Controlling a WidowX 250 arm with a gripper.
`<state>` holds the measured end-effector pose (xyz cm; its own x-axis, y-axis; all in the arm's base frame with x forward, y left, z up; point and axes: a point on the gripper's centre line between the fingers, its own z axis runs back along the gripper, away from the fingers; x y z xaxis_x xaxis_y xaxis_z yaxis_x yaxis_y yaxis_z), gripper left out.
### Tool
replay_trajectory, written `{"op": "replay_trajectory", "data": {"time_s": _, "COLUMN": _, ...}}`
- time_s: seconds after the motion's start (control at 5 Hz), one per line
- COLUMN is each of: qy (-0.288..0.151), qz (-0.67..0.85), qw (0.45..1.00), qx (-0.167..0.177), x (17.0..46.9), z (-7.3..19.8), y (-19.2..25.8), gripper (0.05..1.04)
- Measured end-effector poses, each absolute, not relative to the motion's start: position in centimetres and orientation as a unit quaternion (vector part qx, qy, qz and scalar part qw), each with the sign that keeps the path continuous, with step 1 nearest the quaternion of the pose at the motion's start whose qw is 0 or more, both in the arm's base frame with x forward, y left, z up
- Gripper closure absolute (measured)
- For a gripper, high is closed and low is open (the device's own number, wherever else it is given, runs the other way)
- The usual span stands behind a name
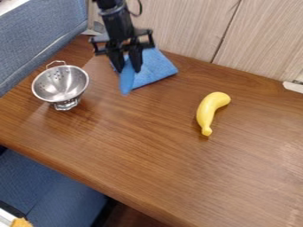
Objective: Put the blue fork on the blue cloth
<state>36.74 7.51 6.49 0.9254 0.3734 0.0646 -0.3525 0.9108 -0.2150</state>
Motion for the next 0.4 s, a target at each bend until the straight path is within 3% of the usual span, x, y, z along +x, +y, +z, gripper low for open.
{"op": "replay_trajectory", "data": {"time_s": 0.4, "qy": -0.045, "qz": 0.238, "qw": 0.964, "qx": -0.109, "x": 41.9, "z": 4.8, "y": 9.5, "gripper": 0.713}}
